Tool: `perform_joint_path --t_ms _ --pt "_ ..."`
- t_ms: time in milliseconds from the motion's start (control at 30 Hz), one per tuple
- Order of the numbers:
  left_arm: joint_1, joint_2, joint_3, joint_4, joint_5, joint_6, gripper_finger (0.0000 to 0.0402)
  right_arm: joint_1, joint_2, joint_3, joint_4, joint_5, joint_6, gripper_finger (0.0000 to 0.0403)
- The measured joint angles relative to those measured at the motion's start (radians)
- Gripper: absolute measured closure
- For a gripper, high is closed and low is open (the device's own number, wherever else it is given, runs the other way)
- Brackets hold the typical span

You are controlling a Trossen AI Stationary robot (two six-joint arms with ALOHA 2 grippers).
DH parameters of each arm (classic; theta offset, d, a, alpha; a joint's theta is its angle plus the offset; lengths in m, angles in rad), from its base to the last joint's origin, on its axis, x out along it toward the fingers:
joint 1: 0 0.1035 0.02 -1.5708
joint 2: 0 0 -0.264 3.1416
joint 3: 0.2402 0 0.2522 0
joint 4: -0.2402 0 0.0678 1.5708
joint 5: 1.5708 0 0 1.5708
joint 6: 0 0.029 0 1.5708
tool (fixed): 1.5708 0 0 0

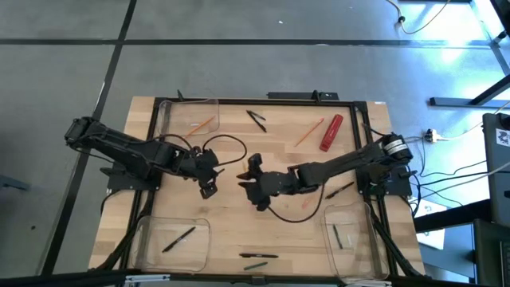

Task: Sort crayons/erasers/pens/pencils in bins
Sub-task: Put the green crayon into the bottom right transparent bin

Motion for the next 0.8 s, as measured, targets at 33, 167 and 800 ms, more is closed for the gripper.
perform_joint_path --t_ms 33,167,800 --pt "0.000 0.000 0.000 0.000 0.000 0.000 0.0398 -0.006 0.013 0.000 0.021 -0.007 -0.027 0.0279" --pt "0.000 0.000 0.000 0.000 0.002 0.000 0.0399 -0.033 0.060 0.000 0.108 -0.021 -0.104 0.0279" --pt "0.000 0.000 0.000 0.000 0.010 -0.003 0.0398 -0.126 0.142 0.000 0.286 -0.158 -0.215 0.0279"
